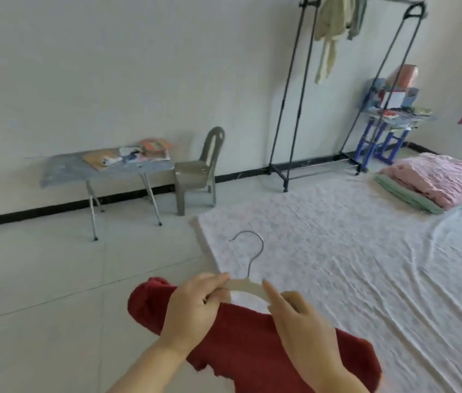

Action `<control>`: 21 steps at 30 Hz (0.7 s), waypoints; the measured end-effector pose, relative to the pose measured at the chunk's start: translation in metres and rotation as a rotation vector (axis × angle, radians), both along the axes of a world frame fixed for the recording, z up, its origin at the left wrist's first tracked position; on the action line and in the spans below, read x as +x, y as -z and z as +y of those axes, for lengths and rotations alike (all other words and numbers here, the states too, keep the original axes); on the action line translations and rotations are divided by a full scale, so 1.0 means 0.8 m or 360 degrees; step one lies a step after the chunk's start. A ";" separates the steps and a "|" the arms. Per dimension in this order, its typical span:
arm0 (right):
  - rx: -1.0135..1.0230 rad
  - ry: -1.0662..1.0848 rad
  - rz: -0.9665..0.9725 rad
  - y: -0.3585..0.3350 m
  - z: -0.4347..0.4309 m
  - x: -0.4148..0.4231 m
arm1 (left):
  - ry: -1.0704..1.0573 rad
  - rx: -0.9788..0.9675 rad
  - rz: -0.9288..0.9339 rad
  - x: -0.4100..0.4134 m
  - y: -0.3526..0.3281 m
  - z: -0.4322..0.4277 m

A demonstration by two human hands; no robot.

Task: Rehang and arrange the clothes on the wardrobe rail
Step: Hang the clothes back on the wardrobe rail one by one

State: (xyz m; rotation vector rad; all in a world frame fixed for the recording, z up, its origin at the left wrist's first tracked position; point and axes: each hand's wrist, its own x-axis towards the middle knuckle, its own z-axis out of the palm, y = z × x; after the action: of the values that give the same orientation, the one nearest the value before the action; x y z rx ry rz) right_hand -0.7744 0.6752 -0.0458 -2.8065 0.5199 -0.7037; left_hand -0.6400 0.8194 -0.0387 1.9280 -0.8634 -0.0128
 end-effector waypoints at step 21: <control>-0.0056 -0.1288 -0.0414 -0.100 0.366 0.629 | -0.1230 -0.0044 -0.0573 0.475 -0.060 0.428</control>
State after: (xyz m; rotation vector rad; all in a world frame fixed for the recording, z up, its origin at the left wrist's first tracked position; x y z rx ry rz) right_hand -0.2711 0.9676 0.0342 -2.5445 -0.6442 -0.8433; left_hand -0.2599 1.1616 0.0090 2.1540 -0.2836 0.8180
